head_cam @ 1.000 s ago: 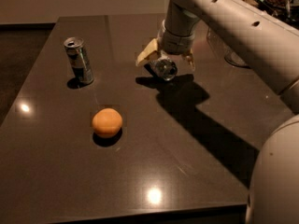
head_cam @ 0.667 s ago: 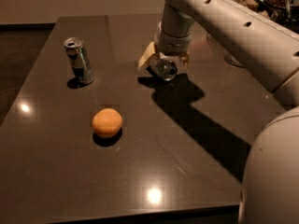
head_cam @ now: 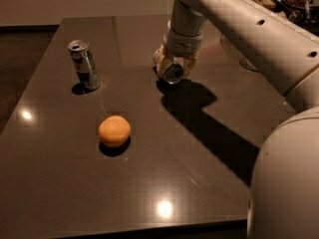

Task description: Place 7up can upright

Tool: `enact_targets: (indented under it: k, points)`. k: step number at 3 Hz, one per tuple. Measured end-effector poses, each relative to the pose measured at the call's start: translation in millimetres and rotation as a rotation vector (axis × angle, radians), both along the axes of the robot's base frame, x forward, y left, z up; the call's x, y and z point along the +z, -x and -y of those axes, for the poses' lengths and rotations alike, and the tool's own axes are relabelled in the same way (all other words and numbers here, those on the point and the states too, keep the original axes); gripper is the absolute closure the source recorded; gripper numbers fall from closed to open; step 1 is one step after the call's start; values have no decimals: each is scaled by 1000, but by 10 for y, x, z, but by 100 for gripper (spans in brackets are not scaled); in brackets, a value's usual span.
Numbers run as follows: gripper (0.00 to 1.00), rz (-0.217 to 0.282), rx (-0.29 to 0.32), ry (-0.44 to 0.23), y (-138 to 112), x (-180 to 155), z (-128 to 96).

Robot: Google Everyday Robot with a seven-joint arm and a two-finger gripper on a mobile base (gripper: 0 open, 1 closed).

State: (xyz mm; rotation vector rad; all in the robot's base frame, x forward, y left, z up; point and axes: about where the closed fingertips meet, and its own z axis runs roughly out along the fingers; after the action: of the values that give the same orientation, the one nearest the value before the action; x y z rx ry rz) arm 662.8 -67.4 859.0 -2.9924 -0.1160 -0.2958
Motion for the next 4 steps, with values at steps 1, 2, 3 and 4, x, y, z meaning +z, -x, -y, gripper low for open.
enact_targets:
  k: [1,2,3,4]
  points:
    - [86,-65,-73,-59,31,132,-104]
    - [100,-154,-205,-169,106,333,-209]
    - [100,-266,-354,-317,260,568,-326]
    - [100,-398,-505,-423,481,732,-336]
